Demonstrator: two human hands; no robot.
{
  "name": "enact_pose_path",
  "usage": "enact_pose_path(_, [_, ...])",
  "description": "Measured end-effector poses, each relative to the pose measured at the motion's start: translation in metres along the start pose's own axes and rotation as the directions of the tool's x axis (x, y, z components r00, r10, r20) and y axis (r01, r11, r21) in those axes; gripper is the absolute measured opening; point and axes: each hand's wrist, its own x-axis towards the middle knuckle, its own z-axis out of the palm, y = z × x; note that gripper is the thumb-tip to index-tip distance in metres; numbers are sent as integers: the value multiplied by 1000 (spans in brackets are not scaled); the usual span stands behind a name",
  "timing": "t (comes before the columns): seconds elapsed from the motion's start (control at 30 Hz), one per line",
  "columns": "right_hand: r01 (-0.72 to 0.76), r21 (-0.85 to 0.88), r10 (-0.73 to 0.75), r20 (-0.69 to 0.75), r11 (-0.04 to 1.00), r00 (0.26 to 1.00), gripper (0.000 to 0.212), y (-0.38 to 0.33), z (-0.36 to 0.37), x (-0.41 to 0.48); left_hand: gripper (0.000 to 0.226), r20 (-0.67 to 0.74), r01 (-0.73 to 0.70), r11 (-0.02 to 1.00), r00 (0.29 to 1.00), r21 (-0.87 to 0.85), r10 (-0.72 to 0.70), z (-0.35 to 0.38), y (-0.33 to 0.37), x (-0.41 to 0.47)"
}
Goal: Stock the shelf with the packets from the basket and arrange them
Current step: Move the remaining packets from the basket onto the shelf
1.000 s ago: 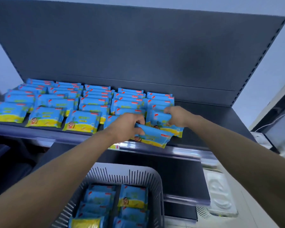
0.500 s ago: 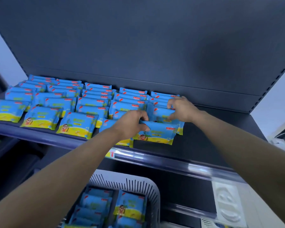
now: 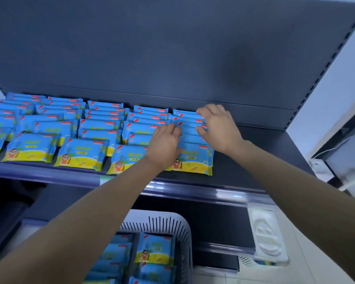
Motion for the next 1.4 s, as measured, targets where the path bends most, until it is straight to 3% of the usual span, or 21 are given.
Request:
enact_pose_path(0.1, [19, -3, -19, -107, 1000, 994, 44, -19, -11, -10, 56, -226, -75, 996, 972, -56, 61, -21, -4, -11])
enact_pose_path(0.23, [46, 0, -44, -250, 999, 967, 47, -52, -20, -25, 56, -399, -116, 989, 914, -97, 68, -55, -17, -38])
enact_pose_path(0.33, [75, -13, -75, -358, 997, 931, 47, -81, -20, -40, 56, -443, -108, 988, 895, -112, 48, -71, -33, -67])
enact_pose_path(0.43, [106, 1, -97, -379, 994, 920, 49, -112, -12, -59, 56, -440, -108, 982, 898, -156, 29, -77, -48, -104])
enact_pose_path(0.6, [132, 71, -105, -297, 989, 949, 51, -162, 34, -109, 57, -285, -18, 947, 955, -320, -79, -61, -68, -180])
enact_pose_path(0.7, [117, 83, -104, -146, 990, 984, 50, -184, 73, -144, 58, -88, 147, 908, 977, -393, -196, -37, -79, -225])
enact_pose_path(0.8, [79, 101, -85, 51, 992, 995, 49, -197, 108, -174, 60, 88, 293, 876, 956, -384, -281, -8, -97, -264])
enact_pose_path(0.93, [57, 105, -83, 263, 993, 961, 48, -200, 148, -202, 65, 261, 386, 851, 915, -355, -307, 26, -121, -301])
enact_pose_path(1.07, [74, 98, -112, 484, 992, 868, 56, -199, 181, -224, 71, 423, 413, 846, 869, -337, -256, 50, -130, -322])
enact_pose_path(1.27, [51, 88, -93, 593, 995, 800, 60, -194, 205, -239, 65, 466, 402, 847, 858, -347, -216, 72, -133, -330])
enact_pose_path(1.4, [-43, 33, 12, 637, 999, 771, 64, -182, 215, -242, 64, 446, 387, 858, 869, -338, -217, 80, -130, -326])
